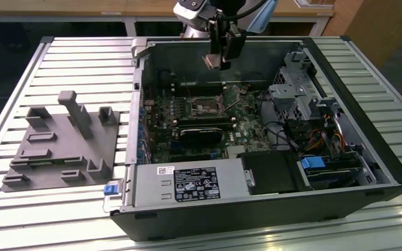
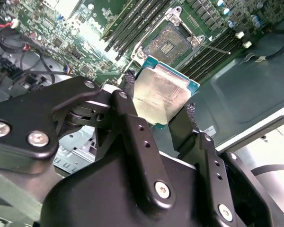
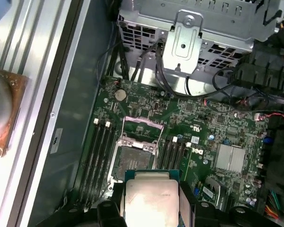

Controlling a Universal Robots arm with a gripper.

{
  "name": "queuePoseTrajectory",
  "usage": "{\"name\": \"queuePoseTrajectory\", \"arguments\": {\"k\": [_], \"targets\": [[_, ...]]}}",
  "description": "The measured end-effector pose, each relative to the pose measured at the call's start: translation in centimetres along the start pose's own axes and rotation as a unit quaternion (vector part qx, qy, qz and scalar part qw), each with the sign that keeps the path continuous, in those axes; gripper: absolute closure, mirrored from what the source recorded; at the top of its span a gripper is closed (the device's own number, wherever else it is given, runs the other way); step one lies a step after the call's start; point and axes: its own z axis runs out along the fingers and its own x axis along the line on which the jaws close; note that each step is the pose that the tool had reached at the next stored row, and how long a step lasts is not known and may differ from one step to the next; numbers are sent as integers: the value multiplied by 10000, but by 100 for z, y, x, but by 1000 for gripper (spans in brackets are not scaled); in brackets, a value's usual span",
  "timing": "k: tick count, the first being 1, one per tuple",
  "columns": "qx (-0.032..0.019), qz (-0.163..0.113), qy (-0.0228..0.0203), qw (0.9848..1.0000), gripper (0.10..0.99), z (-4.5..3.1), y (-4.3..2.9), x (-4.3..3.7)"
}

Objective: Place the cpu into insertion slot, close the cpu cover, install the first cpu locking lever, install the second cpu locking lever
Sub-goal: 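Place the cpu into insertion slot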

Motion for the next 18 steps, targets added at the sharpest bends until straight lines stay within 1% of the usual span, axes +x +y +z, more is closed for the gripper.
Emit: {"name": "queuePoseTrajectory", "arguments": {"k": [4,7,14,18], "targets": [[-1,52,-4,10000,545,4,0,0],[-2,91,-7,10000,545,28,-2,0],[-2,131,-10,9999,545,141,-11,-1],[-5,131,1,9999,545,203,-16,-2]]}}
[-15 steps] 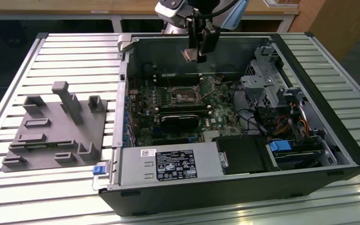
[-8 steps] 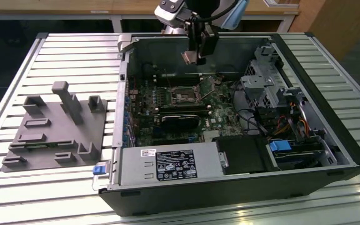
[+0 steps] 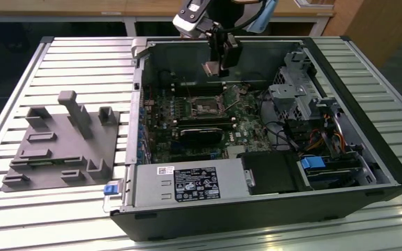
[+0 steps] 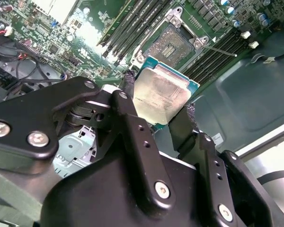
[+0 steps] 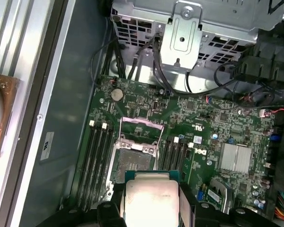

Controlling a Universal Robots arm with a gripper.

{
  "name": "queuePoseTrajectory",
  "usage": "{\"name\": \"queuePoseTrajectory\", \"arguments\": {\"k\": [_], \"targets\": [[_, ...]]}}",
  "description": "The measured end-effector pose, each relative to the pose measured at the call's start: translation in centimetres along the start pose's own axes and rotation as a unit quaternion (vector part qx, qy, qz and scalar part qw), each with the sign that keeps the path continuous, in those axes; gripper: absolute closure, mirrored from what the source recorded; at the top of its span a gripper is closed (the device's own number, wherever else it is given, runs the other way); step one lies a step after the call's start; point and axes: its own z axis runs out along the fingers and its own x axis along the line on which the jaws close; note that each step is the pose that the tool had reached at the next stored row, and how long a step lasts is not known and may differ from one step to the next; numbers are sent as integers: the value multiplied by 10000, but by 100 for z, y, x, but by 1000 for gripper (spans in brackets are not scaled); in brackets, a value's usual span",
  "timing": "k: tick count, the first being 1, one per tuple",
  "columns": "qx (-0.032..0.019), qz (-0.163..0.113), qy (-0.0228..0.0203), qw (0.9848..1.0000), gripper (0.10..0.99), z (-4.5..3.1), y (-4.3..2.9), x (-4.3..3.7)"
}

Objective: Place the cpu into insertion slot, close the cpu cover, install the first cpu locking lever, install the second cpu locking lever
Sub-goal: 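Place the cpu into insertion slot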

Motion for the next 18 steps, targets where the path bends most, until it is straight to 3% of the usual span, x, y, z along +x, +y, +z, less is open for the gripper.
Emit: {"name": "queuePoseTrajectory", "arguments": {"k": [8,15,18], "targets": [[1,35,-10,10000,545,75,-6,-1],[-4,462,-50,9989,545,116,-8,-1],[-5,527,-55,9986,545,132,-9,-2]]}}
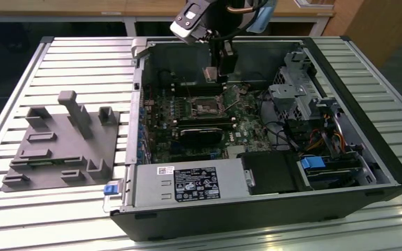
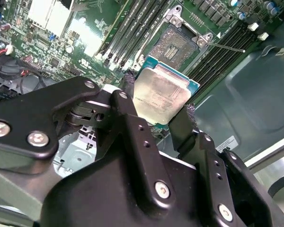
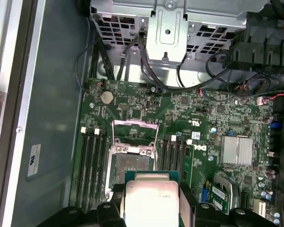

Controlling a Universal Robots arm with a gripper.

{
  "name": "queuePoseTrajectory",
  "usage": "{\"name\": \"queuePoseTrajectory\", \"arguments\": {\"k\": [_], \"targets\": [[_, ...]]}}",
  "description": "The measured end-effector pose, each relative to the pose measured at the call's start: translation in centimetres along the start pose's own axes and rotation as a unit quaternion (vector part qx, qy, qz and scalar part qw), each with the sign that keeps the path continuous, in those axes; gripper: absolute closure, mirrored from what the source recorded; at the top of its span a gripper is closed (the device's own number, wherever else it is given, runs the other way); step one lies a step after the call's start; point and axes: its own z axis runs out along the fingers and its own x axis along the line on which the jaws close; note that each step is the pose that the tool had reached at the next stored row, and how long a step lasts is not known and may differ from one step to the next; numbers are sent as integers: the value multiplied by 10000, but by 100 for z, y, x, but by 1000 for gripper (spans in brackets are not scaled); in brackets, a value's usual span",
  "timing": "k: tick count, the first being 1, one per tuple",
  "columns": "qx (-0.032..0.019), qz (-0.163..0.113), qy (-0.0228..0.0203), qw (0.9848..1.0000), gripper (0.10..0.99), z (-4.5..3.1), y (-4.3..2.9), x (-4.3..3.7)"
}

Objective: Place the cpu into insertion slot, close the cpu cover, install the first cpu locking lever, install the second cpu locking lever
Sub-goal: 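Place the cpu into insertion slot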

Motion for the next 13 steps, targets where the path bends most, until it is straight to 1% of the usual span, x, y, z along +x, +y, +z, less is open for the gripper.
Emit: {"name": "queuePoseTrajectory", "arguments": {"k": [13], "targets": [[0,1,0,10000,545,42,-4,-1]]}}
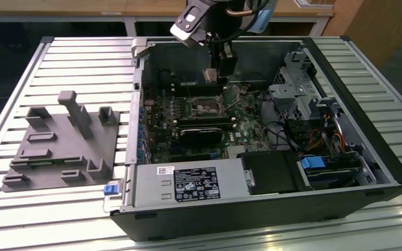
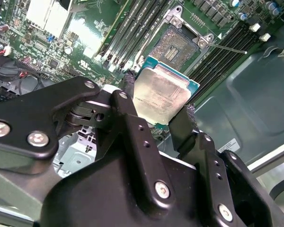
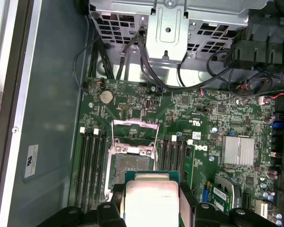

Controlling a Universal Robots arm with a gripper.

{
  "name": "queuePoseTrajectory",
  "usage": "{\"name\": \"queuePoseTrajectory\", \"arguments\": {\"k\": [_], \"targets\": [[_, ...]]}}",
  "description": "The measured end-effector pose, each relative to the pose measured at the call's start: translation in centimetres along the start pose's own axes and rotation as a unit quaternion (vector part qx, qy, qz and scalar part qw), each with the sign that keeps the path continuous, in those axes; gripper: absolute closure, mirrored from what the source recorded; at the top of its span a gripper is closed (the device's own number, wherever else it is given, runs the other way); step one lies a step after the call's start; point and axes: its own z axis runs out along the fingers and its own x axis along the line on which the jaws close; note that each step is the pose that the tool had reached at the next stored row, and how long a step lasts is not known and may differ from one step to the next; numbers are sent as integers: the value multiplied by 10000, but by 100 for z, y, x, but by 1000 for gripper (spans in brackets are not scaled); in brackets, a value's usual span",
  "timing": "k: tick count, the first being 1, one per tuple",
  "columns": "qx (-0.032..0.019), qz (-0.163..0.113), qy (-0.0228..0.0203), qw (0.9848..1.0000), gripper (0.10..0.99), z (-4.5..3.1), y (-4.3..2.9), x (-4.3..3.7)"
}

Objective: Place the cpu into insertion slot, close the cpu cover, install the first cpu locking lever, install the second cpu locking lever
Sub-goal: 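Place the cpu into insertion slot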

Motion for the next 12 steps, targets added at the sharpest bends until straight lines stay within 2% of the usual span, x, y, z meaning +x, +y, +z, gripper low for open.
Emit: {"name": "queuePoseTrajectory", "arguments": {"k": [8,12], "targets": [[0,0,0,10000,545,21,-2,0],[0,2,0,10000,545,55,-4,0]]}}
